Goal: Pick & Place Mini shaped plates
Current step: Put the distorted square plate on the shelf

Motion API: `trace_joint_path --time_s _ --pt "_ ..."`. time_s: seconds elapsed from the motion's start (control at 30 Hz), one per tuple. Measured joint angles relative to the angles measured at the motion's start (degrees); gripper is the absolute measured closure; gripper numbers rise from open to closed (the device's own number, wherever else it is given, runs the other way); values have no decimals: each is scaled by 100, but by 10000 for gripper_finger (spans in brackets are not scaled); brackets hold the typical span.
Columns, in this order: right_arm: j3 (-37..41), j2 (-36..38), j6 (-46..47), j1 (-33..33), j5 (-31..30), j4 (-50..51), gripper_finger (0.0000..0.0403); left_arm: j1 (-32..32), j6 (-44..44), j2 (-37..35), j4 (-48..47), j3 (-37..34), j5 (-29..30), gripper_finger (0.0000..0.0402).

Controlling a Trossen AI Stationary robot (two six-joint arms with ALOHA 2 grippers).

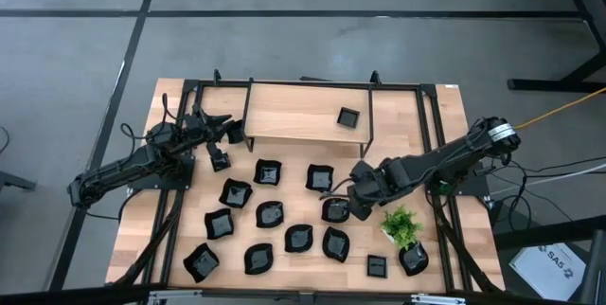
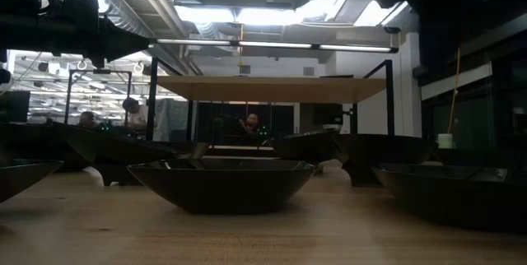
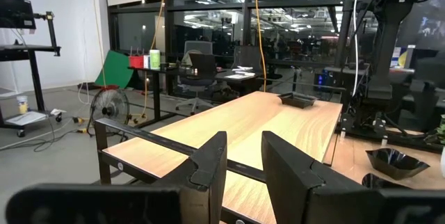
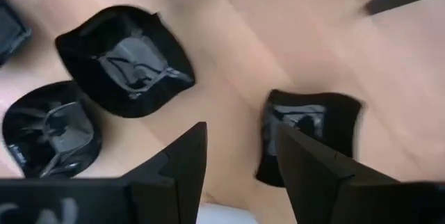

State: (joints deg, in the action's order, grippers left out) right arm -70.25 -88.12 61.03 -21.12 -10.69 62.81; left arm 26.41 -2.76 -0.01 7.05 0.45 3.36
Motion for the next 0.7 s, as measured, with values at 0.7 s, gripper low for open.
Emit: trace_joint_path --time_s 0.7 --pt "1539 -4 -84 32 338 -1322 233 -1 -1 0 0 0 0 315"
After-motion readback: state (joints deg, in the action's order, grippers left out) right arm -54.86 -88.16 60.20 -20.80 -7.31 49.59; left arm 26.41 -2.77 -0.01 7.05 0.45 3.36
